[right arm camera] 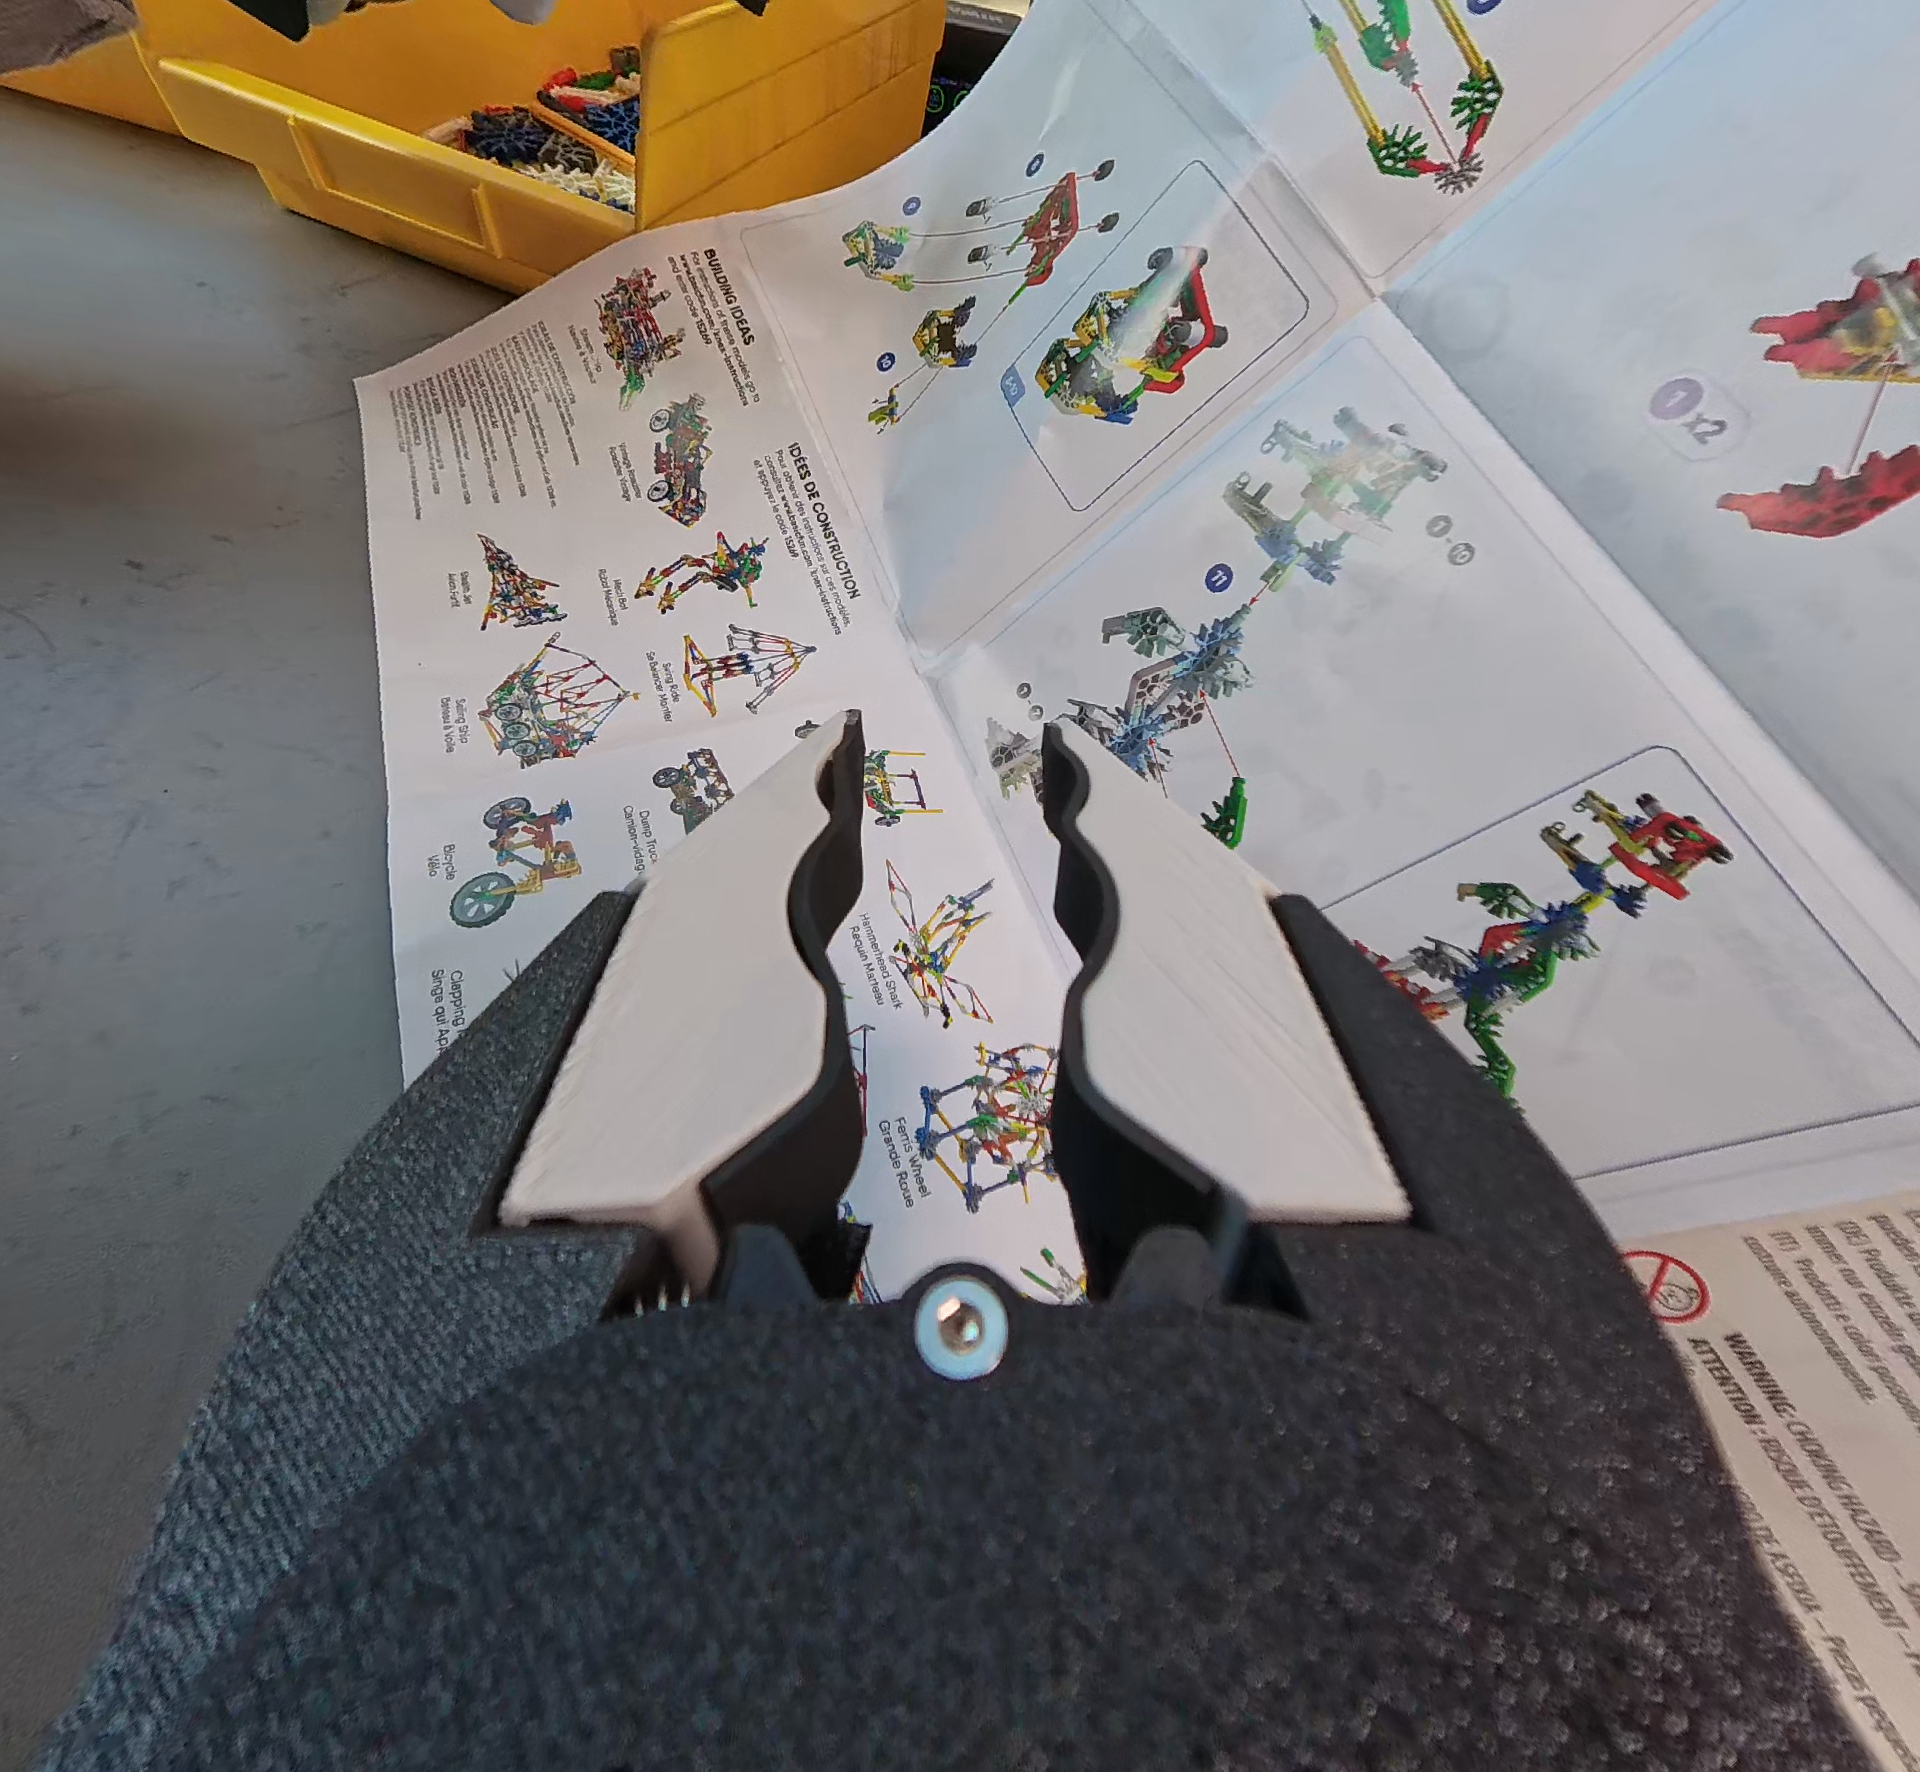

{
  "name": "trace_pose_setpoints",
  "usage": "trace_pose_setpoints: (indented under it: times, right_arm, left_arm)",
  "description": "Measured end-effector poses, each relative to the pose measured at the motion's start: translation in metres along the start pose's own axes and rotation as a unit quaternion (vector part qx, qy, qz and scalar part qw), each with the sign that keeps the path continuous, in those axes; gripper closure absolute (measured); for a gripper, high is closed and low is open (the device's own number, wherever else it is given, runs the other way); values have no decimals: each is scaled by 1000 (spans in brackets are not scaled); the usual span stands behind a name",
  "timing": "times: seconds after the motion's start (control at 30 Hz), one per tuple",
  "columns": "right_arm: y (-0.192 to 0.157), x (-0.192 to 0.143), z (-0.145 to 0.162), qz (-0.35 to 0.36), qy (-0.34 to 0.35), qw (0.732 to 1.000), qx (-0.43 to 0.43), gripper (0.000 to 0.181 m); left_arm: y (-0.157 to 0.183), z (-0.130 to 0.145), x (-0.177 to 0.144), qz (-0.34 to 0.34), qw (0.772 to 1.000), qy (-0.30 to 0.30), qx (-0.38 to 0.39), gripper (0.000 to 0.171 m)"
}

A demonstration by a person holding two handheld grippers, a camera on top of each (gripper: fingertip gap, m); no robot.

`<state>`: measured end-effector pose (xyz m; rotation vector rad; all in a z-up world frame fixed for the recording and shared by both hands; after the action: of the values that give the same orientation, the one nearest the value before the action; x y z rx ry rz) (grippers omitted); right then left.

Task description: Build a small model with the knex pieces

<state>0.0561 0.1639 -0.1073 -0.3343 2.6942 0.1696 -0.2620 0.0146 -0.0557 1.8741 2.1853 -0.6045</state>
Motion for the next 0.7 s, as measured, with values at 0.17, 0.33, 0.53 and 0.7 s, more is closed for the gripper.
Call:
trace_pose_setpoints:
  times: [0.17, 0.33, 0.53, 0.7]
  right_arm:
    - [-1, 1, 0, -1, -1, 1000, -1, 148]
    - [-1, 2, 0, -3, -2, 1000, -1, 148]
    - [-1, 1, 1, -2, -3, 1000, -1, 148]
    - [-1, 1, 0, -3, -2, 1000, -1, 148]
  left_arm:
    - [-6, -2, -3, -14, 1000, 13, -17, 131]
    - [-6, -2, -3, -14, 1000, 16, -19, 131]
    - [-1, -1, 0, -7, 1000, 16, -10, 131]
    - [4, -1, 1, -2, 1000, 15, 2, 131]
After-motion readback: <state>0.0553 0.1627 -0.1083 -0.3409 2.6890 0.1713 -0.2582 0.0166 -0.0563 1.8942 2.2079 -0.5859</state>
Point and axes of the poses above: each gripper's, where its closed fingertips meet, x out along the fingers, z out of its underside, y = z × x across the jaws, the point moved 10 cm from there along -x, back along the fingers, and after that the axes turned 14 degrees about -z, right-handed, at the moved point
